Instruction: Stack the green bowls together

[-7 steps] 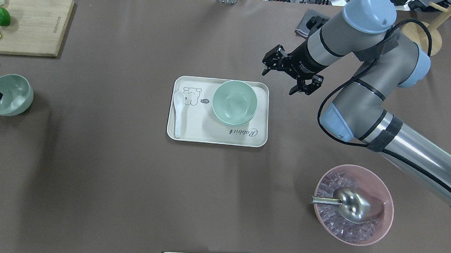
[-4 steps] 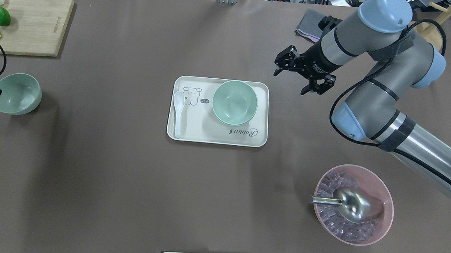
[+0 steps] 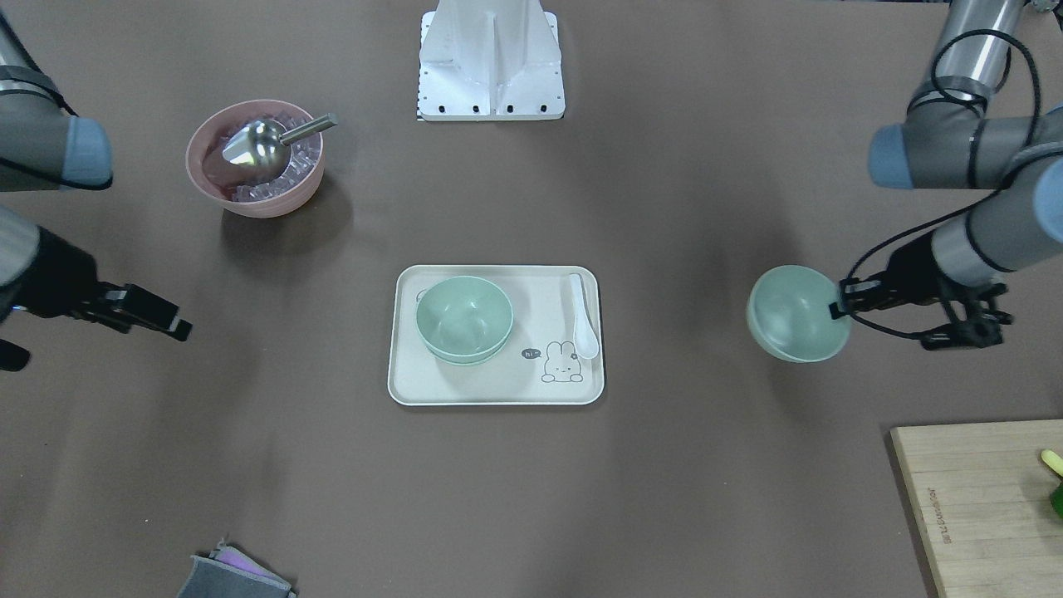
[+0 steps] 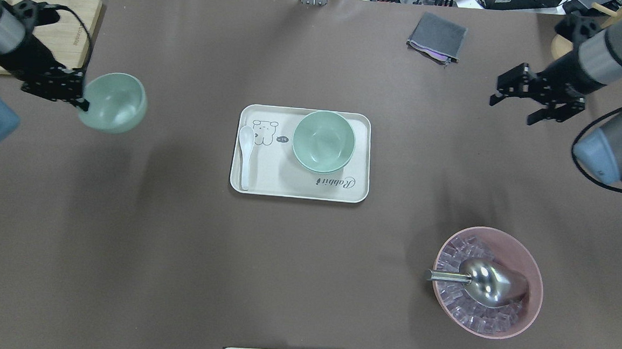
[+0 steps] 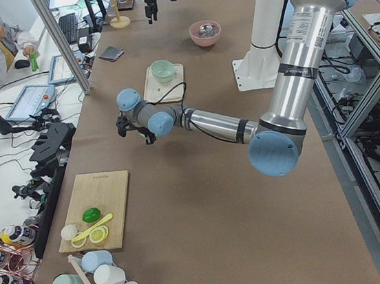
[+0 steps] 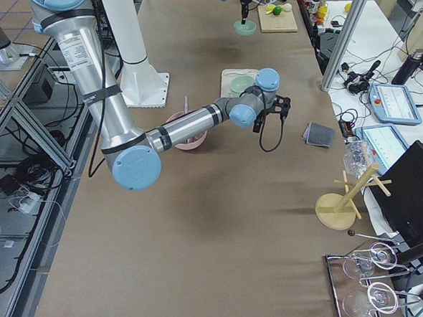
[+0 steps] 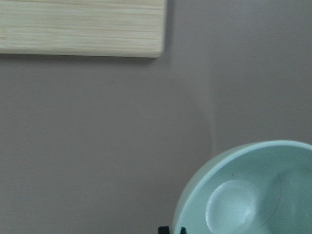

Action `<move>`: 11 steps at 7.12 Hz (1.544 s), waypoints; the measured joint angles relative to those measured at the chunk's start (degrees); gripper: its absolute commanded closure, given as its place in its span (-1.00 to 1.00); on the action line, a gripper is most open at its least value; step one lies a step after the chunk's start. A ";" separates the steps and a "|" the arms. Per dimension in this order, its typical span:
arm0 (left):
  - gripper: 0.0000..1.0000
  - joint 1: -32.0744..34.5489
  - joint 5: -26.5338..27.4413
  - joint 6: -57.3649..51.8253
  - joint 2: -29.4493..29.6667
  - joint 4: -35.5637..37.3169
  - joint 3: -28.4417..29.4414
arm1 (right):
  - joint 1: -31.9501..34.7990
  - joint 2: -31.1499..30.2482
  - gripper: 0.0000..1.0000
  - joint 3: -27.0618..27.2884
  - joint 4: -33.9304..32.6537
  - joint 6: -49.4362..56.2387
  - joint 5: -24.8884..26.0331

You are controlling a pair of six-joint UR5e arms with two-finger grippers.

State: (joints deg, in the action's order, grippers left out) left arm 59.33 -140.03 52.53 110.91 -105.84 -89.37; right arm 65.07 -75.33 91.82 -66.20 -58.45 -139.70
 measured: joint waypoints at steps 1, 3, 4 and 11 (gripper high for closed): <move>1.00 -4.01 0.94 8.34 4.38 0.22 -1.28 | 3.51 -4.73 -1.00 -0.13 -0.14 9.24 -0.65; 1.00 -12.53 7.49 19.29 13.20 0.41 -0.59 | 8.18 -11.43 -1.00 -1.77 -0.49 24.72 -0.30; 1.00 -15.66 10.35 22.90 17.30 0.31 1.29 | 9.29 -13.31 -1.00 -2.78 -0.54 29.48 0.17; -0.67 -21.48 17.57 28.38 28.25 -1.99 9.77 | 9.90 -15.05 -1.00 -3.84 -0.25 33.23 0.92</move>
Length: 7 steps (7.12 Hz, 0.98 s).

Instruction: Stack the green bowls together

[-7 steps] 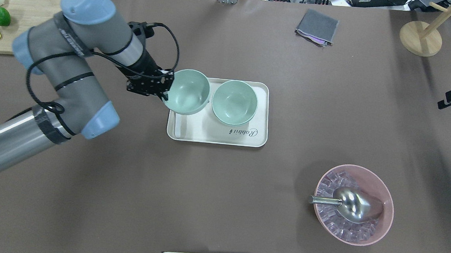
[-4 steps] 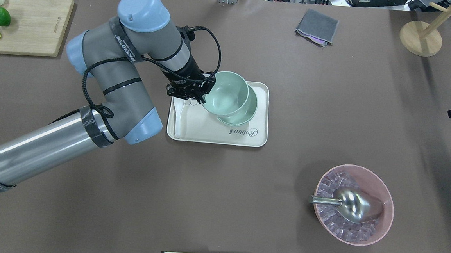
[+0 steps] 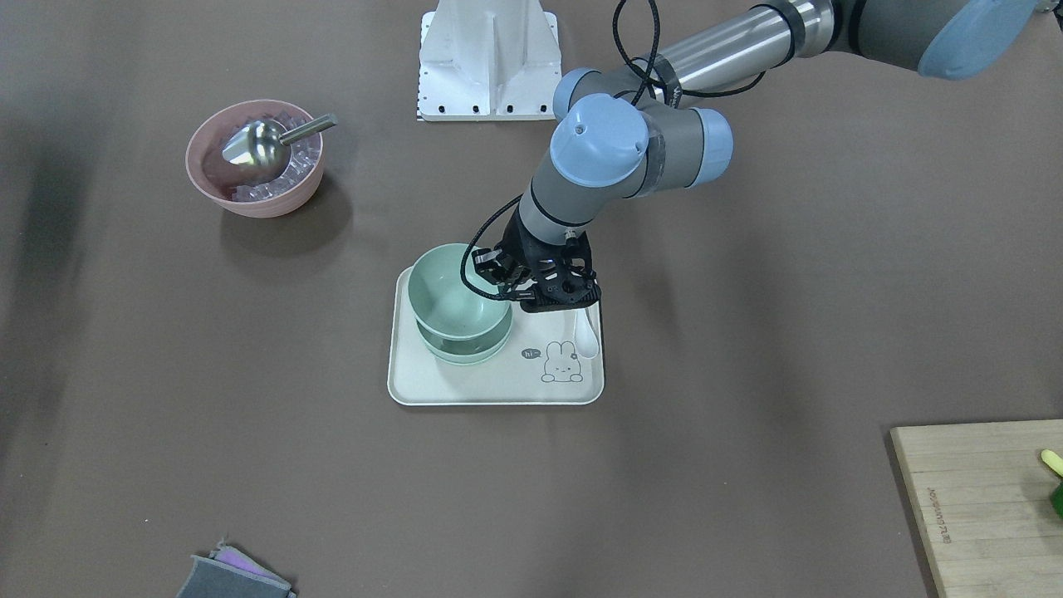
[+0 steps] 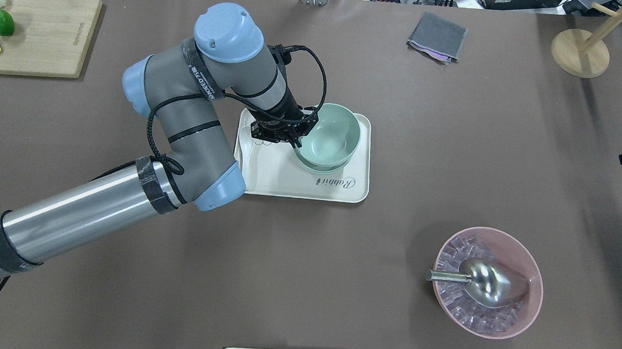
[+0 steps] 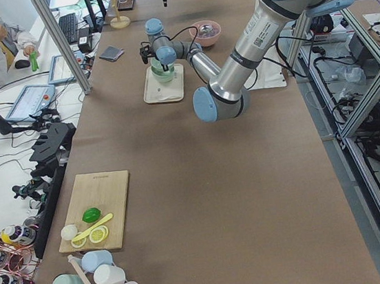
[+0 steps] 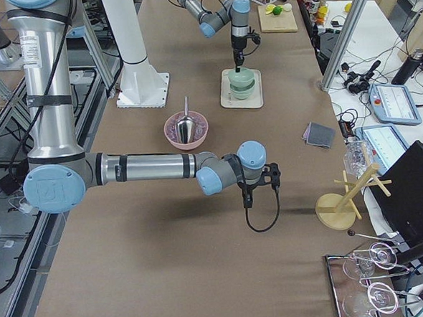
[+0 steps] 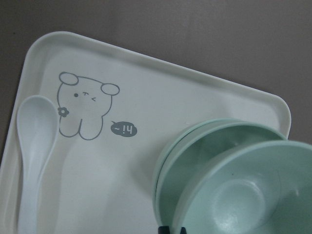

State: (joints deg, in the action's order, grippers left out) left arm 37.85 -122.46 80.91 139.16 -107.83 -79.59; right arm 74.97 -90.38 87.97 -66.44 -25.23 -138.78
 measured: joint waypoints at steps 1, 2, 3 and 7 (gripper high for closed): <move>-0.94 -0.02 0.07 0.04 0.00 -0.26 0.18 | 0.00 -0.06 -1.00 -0.02 0.05 0.00 0.00; -0.95 -0.03 0.08 0.07 0.00 -0.38 0.27 | 0.00 -0.11 -1.00 -0.05 0.07 0.00 0.00; -0.95 0.07 0.06 -0.06 -0.27 -0.40 0.20 | 0.00 -0.13 -1.00 -0.10 0.08 0.00 0.00; -0.95 5.29 -3.00 -7.18 -12.60 5.32 -12.27 | 0.35 -0.92 -1.00 -0.10 0.63 1.87 0.65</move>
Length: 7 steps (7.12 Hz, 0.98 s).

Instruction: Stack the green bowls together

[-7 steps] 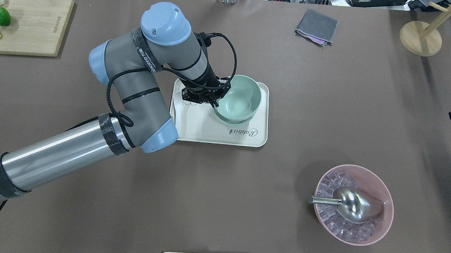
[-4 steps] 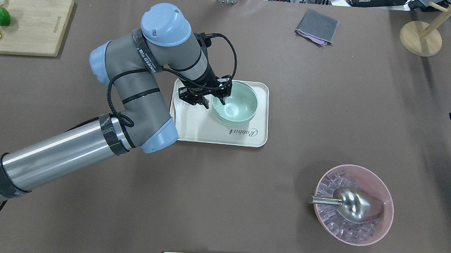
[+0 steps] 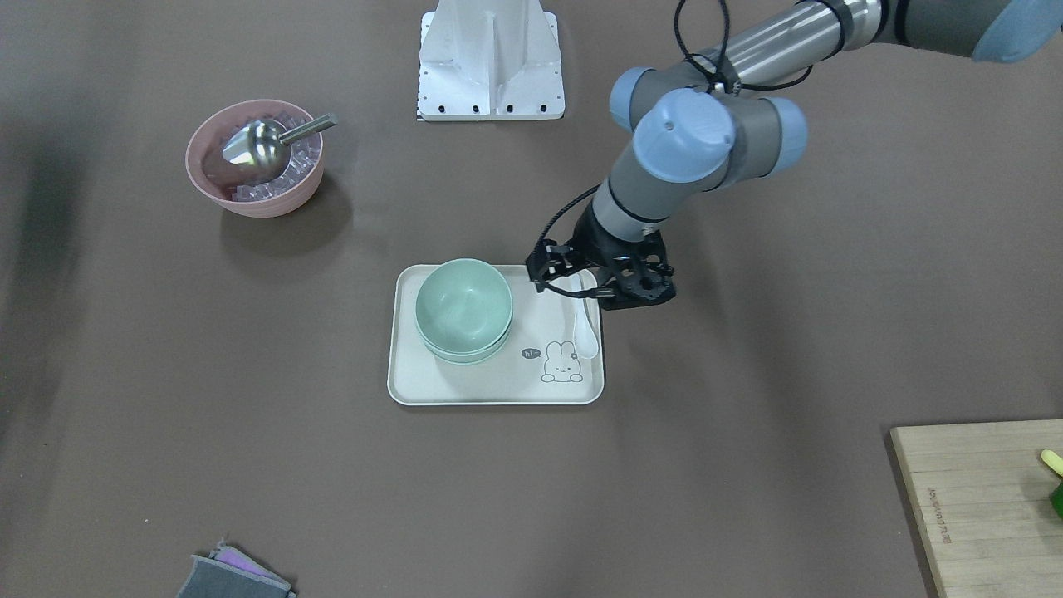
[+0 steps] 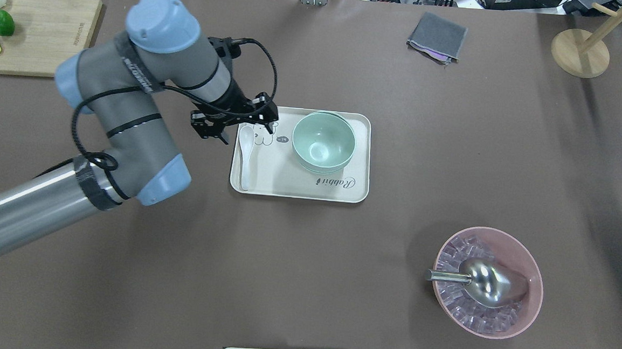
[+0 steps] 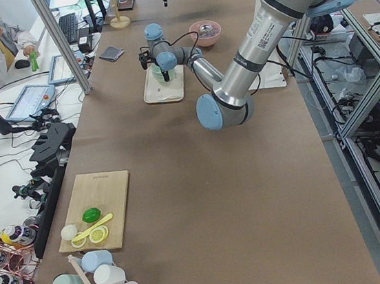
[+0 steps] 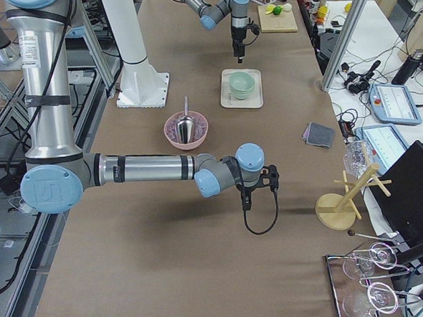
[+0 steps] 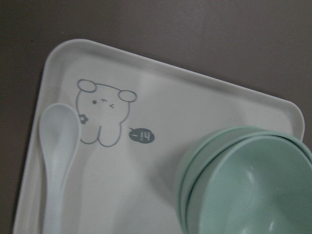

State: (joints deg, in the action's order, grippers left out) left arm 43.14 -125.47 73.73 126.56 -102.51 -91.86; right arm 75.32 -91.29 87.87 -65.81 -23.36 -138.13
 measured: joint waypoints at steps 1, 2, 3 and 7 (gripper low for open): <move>-0.95 2.79 -0.70 -9.62 -5.58 6.86 -7.07 | 0.32 -0.26 -1.00 -0.06 -0.02 1.31 0.29; -0.95 5.56 -0.97 -20.42 -11.28 13.00 -13.56 | 0.86 -0.43 -1.00 -0.07 -0.14 1.98 0.47; -0.95 9.29 -1.08 -32.42 -17.85 16.50 -18.31 | 1.41 -0.43 -1.00 -0.05 -0.16 2.40 0.59; -0.96 32.69 -6.23 -78.32 -33.34 18.58 -12.87 | 3.01 -0.95 -1.00 -0.27 -0.09 6.01 1.67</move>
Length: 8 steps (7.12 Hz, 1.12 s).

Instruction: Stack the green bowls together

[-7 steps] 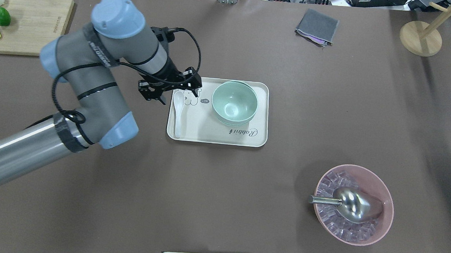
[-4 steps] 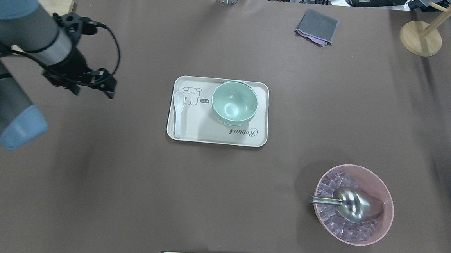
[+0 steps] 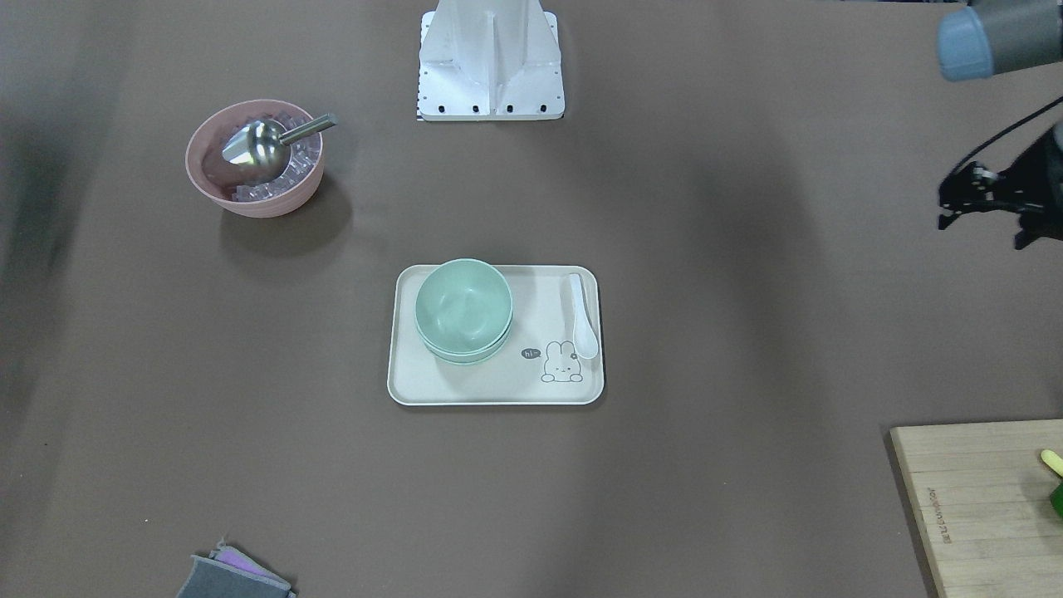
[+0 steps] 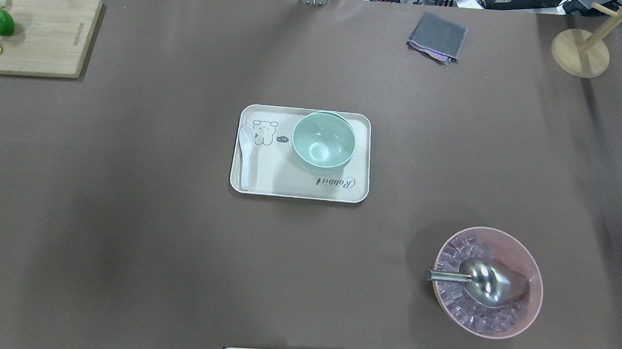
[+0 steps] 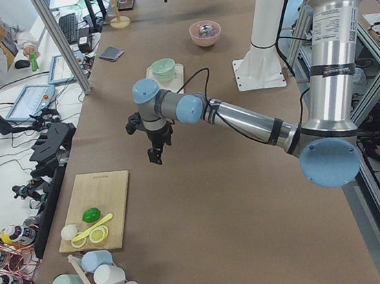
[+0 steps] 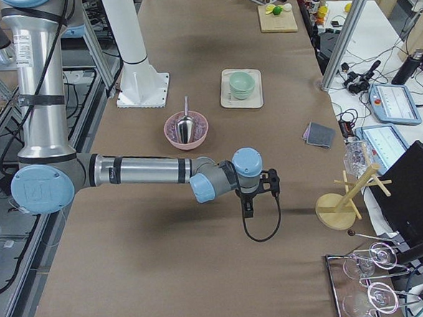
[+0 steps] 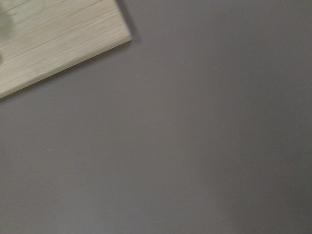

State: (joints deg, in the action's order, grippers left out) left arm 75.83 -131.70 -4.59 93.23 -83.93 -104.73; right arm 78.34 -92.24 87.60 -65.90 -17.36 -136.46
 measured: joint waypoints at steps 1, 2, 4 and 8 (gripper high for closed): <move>-0.96 4.56 -3.50 -7.85 -0.84 -0.16 4.62 | 0.12 -0.17 -1.00 -0.59 -0.22 2.21 1.50; -0.96 6.66 -5.07 -12.25 -1.33 -0.19 7.31 | 0.25 -0.20 -1.00 -1.20 -0.31 3.99 2.97; -0.96 7.59 -3.84 -14.48 -1.35 -0.19 9.17 | 0.53 -0.06 -1.00 -1.84 -0.35 5.45 3.95; -0.96 7.97 -2.41 -13.43 -1.61 0.09 7.81 | 0.74 -0.05 -1.00 -3.80 0.27 5.79 3.82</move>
State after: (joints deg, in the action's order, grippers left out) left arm 83.81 -134.11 -18.02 91.61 -83.83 -96.93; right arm 79.08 -92.29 83.80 -65.63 -11.57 -132.64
